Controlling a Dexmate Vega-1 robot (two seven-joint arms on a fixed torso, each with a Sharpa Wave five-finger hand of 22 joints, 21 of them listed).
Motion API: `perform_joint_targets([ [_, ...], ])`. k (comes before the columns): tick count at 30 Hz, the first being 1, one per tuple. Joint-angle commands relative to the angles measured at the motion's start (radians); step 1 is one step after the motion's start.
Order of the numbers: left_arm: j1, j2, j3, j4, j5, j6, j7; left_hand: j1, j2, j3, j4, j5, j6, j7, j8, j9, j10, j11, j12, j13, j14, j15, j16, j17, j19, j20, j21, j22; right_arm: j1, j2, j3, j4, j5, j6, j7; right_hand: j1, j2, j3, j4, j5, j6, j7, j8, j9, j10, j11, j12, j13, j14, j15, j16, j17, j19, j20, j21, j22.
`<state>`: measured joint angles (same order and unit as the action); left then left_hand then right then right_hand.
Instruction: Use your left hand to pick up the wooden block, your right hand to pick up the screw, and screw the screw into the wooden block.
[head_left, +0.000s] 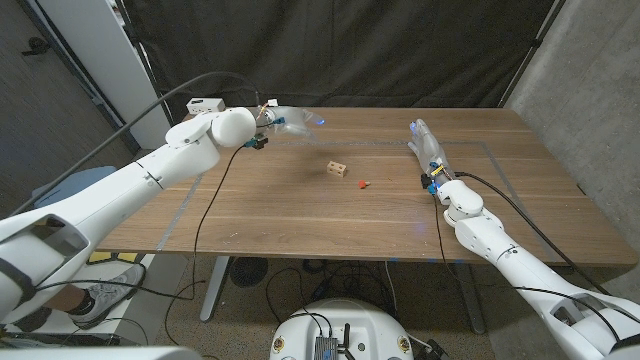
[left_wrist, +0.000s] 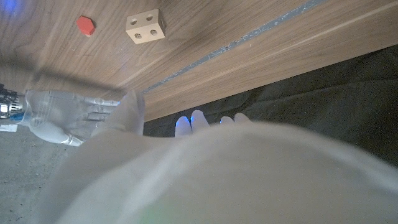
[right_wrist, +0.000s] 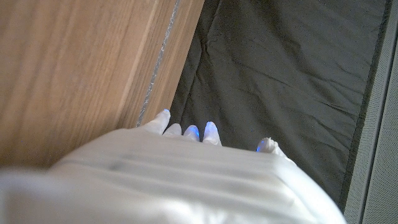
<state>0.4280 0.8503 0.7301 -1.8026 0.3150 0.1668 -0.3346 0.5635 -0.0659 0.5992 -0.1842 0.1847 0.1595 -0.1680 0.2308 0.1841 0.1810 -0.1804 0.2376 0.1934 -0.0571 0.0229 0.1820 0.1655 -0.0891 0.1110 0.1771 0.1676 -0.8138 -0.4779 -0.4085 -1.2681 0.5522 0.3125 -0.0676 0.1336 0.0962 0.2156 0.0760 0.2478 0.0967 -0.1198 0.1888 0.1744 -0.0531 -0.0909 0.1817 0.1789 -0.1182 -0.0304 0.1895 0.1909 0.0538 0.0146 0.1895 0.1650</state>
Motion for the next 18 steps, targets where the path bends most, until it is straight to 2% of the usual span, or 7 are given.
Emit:
perform_joint_targets([
  [1, -0.066, -0.034, 0.064, -0.003, 0.291, -0.005, -0.114, 0.040, -0.015, -0.008, 0.003, -0.004, 0.023, -0.012, 0.010, 0.002, 0.031, -0.011, 0.010, 0.005, 0.013, -0.012, 0.009, 0.005, -0.010, 0.010, 0.005, 0.004, -0.012, -0.002, 0.007, -0.021, 0.002, -0.016, -0.017, 0.010, 0.000, 0.004, -0.008, 0.007, 0.008, 0.000, 0.005, 0.005, 0.006, 0.002, 0.009, 0.003, -0.008, 0.003, 0.005, -0.001, 0.001, 0.004, 0.003, 0.005],
  [8, -0.079, -0.050, 0.094, -0.017, 0.440, -0.017, -0.135, 0.071, -0.028, -0.016, 0.005, -0.006, 0.032, -0.018, 0.009, 0.002, 0.058, -0.023, 0.015, 0.007, 0.020, -0.021, 0.009, 0.005, -0.029, 0.026, 0.004, 0.004, -0.014, 0.003, 0.008, -0.020, 0.004, -0.014, -0.023, 0.011, 0.000, 0.004, -0.009, 0.007, 0.009, 0.001, 0.005, 0.005, 0.009, 0.003, 0.010, 0.003, -0.006, 0.007, 0.006, -0.001, 0.004, 0.008, 0.004, 0.006],
  [13, -0.080, -0.067, 0.092, -0.014, 0.478, -0.035, -0.154, 0.079, -0.034, -0.021, 0.007, -0.008, 0.038, -0.016, 0.010, 0.002, 0.063, -0.025, 0.015, 0.007, 0.024, -0.022, 0.009, 0.005, -0.030, 0.032, 0.005, 0.005, -0.014, 0.008, 0.007, -0.014, 0.004, -0.010, -0.023, 0.012, -0.001, 0.004, -0.010, 0.007, 0.010, 0.001, 0.005, 0.005, 0.009, 0.004, 0.010, 0.003, -0.006, 0.008, 0.006, -0.001, 0.006, 0.010, 0.004, 0.006],
  [18, -0.100, -0.093, 0.100, 0.003, 0.499, -0.055, -0.207, 0.077, -0.053, -0.039, 0.013, -0.013, 0.045, -0.021, 0.009, 0.002, 0.071, -0.030, 0.015, 0.008, 0.038, -0.029, 0.012, 0.006, -0.028, 0.033, 0.009, 0.005, -0.015, 0.010, 0.005, -0.011, 0.003, -0.009, -0.024, 0.014, -0.002, 0.005, -0.012, 0.008, 0.010, 0.000, 0.004, 0.005, 0.008, 0.005, 0.009, 0.003, -0.006, 0.007, 0.006, -0.002, 0.006, 0.010, 0.004, 0.006],
])
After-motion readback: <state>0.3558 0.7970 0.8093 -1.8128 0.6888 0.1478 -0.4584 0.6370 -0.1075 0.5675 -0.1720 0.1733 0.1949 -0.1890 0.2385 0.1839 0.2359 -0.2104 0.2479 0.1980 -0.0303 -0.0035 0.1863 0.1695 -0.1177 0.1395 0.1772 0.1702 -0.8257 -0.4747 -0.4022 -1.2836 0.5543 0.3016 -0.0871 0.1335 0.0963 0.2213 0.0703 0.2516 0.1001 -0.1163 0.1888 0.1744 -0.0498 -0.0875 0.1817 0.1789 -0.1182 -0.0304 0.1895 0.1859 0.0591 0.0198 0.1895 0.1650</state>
